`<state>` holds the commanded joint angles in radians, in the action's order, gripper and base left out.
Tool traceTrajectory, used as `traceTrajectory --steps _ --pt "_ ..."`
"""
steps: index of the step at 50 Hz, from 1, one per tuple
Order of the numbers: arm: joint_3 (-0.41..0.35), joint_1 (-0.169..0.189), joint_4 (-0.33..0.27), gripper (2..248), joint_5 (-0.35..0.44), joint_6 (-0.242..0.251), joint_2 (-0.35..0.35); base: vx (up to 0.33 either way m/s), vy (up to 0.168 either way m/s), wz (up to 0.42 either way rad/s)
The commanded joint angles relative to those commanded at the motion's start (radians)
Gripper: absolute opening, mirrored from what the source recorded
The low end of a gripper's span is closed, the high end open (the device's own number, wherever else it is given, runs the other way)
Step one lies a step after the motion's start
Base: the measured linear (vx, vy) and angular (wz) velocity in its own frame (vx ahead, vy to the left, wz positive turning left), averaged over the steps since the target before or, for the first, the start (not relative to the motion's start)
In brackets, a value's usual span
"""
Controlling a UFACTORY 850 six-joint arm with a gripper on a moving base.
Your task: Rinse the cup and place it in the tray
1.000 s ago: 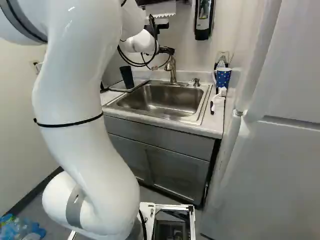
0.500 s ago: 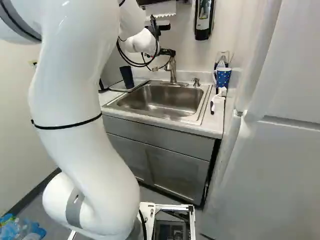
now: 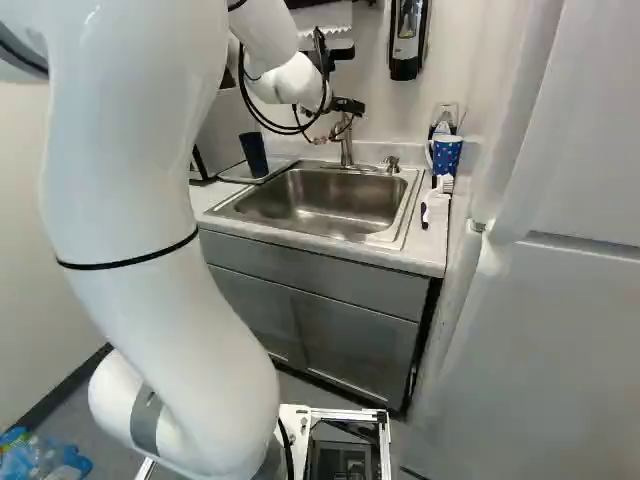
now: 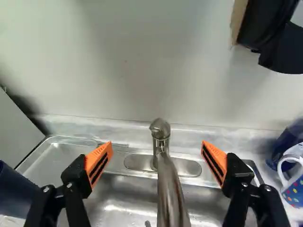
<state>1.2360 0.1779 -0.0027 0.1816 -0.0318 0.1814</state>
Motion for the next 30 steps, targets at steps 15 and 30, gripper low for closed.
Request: traceTrajectory --steps 15,30 --pt "-0.075 0.021 0.000 247 -0.030 0.000 -0.070 0.000 0.000 0.000" --pt "-0.153 0.036 -0.010 247 -0.133 0.000 -0.144 0.000 0.000 0.000"
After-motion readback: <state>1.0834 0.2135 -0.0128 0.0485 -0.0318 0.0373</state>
